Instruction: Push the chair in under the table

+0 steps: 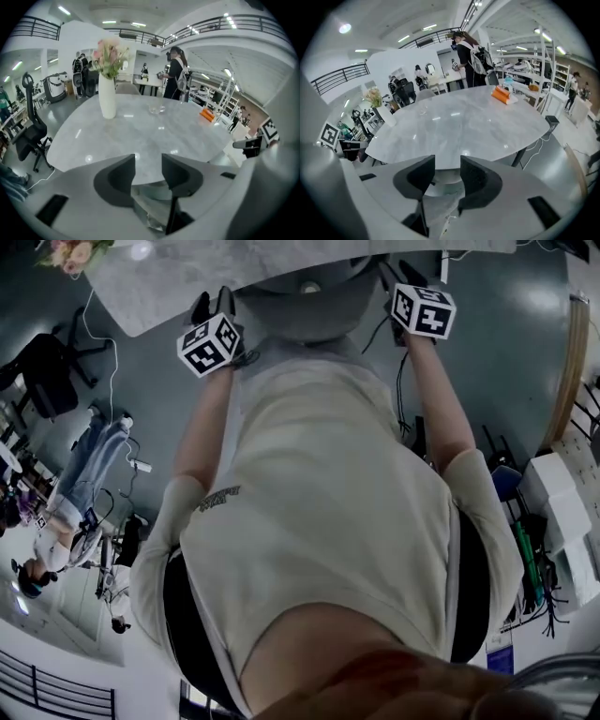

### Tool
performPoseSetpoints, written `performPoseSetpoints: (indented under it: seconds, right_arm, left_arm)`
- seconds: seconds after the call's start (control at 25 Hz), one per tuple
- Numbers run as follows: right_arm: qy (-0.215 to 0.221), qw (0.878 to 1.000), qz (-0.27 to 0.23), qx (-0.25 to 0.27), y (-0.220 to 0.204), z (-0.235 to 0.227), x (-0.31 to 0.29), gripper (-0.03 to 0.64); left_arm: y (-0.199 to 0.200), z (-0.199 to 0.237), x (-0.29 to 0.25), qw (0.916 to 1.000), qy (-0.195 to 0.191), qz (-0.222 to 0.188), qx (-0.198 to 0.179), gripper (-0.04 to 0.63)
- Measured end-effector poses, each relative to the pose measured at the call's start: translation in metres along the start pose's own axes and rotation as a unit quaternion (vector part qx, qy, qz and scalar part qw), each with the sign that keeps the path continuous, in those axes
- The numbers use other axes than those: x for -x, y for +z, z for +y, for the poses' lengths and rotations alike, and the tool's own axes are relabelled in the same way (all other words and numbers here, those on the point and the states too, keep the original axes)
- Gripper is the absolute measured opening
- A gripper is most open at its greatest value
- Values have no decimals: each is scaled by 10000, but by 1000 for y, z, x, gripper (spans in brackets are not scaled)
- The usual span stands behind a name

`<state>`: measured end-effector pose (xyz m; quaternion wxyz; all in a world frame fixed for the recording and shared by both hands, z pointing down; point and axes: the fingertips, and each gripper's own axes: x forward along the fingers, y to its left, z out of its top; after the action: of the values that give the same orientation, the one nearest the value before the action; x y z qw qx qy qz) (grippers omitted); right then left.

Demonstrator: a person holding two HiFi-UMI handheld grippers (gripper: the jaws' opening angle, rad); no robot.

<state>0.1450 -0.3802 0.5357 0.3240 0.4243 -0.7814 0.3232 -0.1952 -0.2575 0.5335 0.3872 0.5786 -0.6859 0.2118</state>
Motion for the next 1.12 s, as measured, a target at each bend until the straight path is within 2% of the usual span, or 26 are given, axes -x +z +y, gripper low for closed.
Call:
performPoseSetpoints:
  seconds: [0.24, 0.4, 0.52, 0.64, 0.8, 1.0, 1.12]
  right_arm:
    - [184, 9952, -797, 543, 55, 46, 40, 158]
    - [465, 9868, -1338, 786, 88, 82, 79, 152]
    - [671, 9775, -1751, 961, 115, 109, 110, 141]
    - [824, 9671, -2102, 1173, 139, 135, 137, 138]
    - [861, 9520, -2551, 1453, 162, 161, 180, 138]
    - [944, 9320, -3073, 1672, 185, 186, 227, 136]
    - [971, 9217, -3340, 1719, 197, 198, 253, 129]
  left_arm:
    - [60, -20, 46, 9953, -214, -930, -172, 158]
    - [89, -36, 85, 9881, -380, -1461, -299, 153]
    - [116, -45, 114, 9810, -592, -1837, -194, 153]
    - [147, -53, 140, 9710, -707, -2263, -308, 153]
    - [180, -77, 180, 9485, -609, -2890, -1143, 153]
    - [201, -98, 217, 9352, -888, -3188, -1260, 153]
    - [216, -106, 246, 9207, -914, -3480, -1508, 147]
